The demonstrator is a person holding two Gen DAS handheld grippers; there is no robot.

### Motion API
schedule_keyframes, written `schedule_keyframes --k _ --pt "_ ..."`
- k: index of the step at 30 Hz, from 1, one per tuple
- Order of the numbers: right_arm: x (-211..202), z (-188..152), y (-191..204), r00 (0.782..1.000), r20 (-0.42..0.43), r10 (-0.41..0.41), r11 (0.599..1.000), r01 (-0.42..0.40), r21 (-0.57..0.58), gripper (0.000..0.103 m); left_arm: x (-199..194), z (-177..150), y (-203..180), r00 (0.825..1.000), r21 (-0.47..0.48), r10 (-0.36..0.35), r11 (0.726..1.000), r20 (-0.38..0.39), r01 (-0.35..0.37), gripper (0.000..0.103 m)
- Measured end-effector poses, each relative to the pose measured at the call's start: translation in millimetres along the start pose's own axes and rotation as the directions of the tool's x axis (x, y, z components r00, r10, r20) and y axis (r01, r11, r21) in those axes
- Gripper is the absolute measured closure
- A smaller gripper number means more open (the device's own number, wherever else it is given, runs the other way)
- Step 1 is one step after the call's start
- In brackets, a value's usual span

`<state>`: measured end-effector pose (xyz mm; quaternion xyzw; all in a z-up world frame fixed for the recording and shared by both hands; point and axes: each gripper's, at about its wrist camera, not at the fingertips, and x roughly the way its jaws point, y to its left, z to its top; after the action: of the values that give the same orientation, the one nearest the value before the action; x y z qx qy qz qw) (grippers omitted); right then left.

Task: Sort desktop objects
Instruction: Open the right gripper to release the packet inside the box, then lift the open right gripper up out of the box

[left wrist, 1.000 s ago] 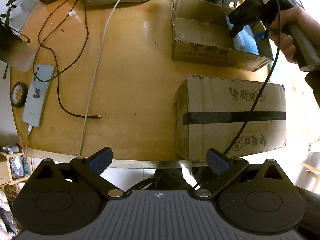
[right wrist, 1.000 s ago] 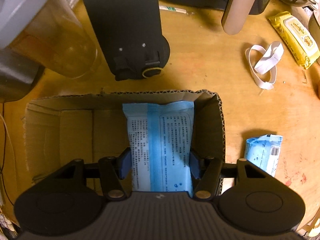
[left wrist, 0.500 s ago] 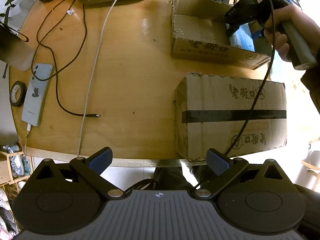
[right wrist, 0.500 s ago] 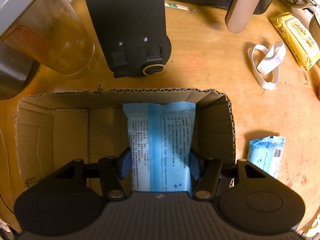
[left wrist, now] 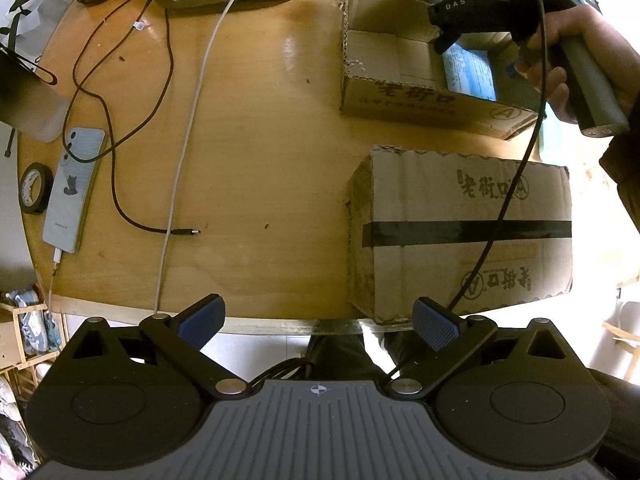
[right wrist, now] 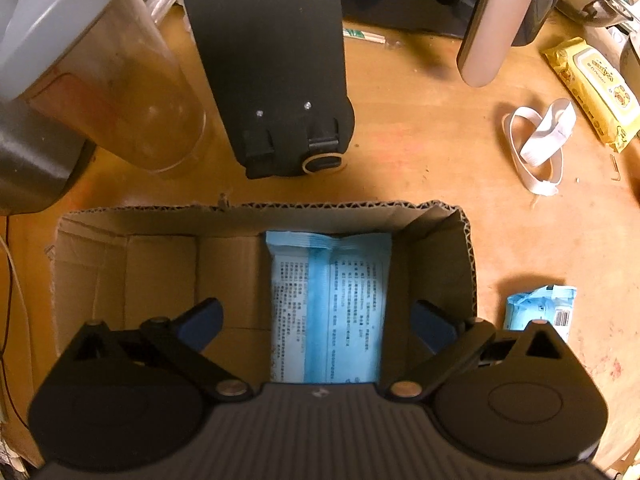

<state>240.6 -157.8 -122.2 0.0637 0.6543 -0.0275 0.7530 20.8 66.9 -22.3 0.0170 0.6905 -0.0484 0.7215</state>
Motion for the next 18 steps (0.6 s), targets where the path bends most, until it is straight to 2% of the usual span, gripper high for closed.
schedule_keyframes --k 18 --pt "-25 1 2 1.0 0.007 0.012 1.0 -0.012 -0.009 0.0 -2 -2 -4 1.0 0.003 -0.005 1.0 0.008 0.005 0.0"
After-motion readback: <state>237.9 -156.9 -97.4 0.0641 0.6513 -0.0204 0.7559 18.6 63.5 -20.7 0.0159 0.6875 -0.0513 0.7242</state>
